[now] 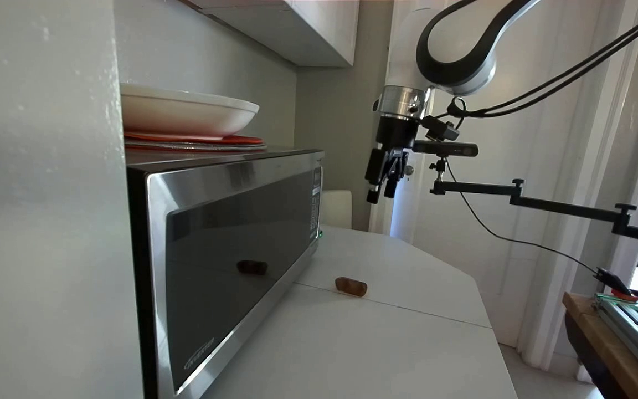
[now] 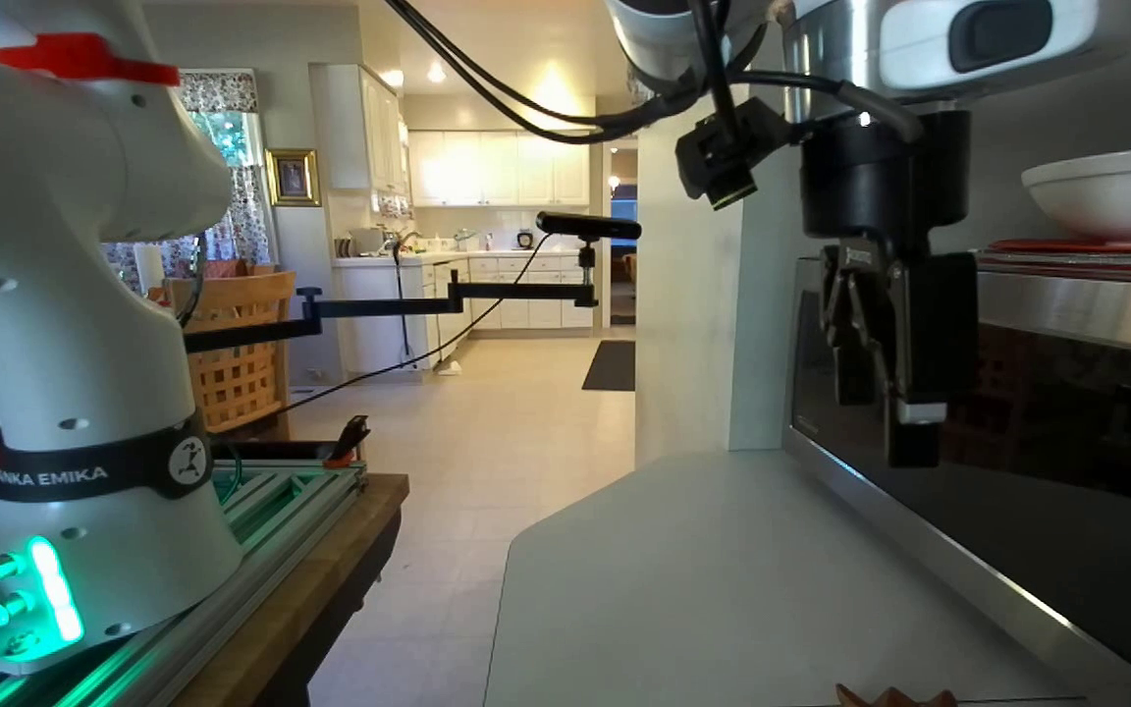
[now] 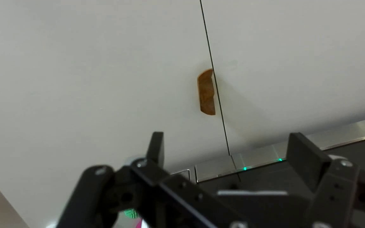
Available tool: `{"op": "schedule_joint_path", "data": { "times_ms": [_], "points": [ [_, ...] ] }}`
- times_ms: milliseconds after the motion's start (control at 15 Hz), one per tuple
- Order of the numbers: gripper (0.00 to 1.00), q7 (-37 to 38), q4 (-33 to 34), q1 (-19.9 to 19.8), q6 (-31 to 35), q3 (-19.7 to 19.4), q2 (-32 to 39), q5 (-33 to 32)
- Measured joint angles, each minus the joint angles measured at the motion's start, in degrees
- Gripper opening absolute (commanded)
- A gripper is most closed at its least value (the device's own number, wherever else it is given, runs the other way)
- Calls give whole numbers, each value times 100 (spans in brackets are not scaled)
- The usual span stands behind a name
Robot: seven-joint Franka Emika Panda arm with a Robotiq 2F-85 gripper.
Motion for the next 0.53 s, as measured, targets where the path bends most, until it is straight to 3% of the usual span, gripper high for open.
{"op": "schedule_joint_path", "data": {
  "times_ms": [533],
  "points": [
    [100,57,4,3,-5,29,83,-2]
  ]
}}
